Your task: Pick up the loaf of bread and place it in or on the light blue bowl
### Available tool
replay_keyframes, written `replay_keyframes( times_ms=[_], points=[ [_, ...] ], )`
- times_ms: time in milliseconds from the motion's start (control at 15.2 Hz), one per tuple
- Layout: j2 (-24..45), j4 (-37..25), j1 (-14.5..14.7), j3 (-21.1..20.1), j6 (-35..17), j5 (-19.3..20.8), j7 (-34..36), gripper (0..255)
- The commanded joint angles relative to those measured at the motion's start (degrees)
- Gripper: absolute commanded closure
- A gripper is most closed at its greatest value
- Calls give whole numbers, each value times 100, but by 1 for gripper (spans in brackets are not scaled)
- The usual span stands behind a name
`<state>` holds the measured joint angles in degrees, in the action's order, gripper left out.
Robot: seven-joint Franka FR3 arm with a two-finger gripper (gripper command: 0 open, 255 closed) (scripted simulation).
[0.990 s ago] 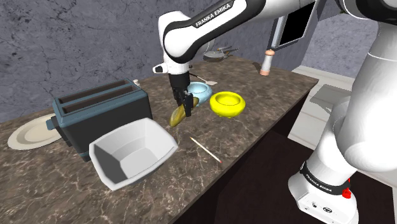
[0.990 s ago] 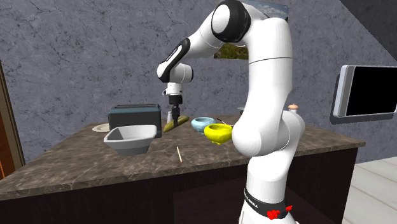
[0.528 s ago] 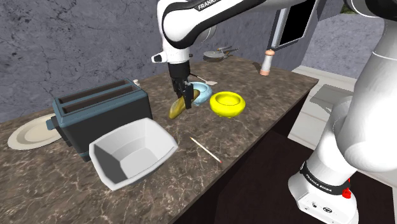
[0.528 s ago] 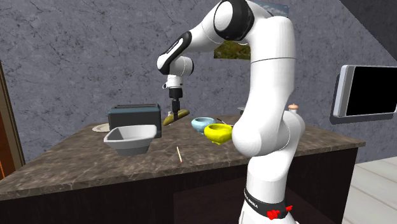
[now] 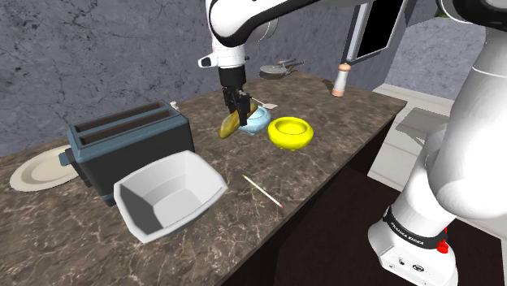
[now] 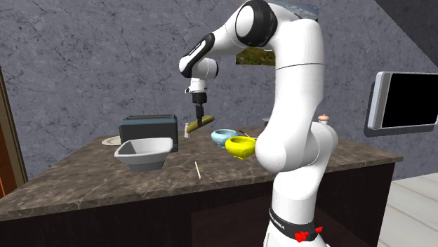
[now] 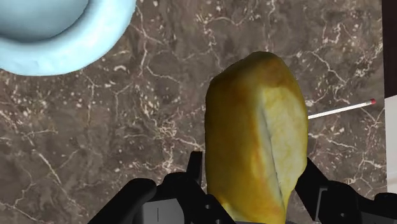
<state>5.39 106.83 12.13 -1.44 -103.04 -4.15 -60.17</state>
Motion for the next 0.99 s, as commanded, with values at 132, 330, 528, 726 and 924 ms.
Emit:
replay_keyframes(
  times_ms=[132, 330, 528, 726, 924],
  points=[
    [339, -439, -259, 217, 130, 56, -456, 255],
    [643, -841, -462, 367, 247, 82, -796, 255],
    [994, -1320, -671, 502, 390, 92, -1125, 255],
    [1398, -1887, -888, 619, 568, 86, -1442, 255],
    [1862, -2563, -1116, 718, 793, 66, -1744, 255]
  ],
)
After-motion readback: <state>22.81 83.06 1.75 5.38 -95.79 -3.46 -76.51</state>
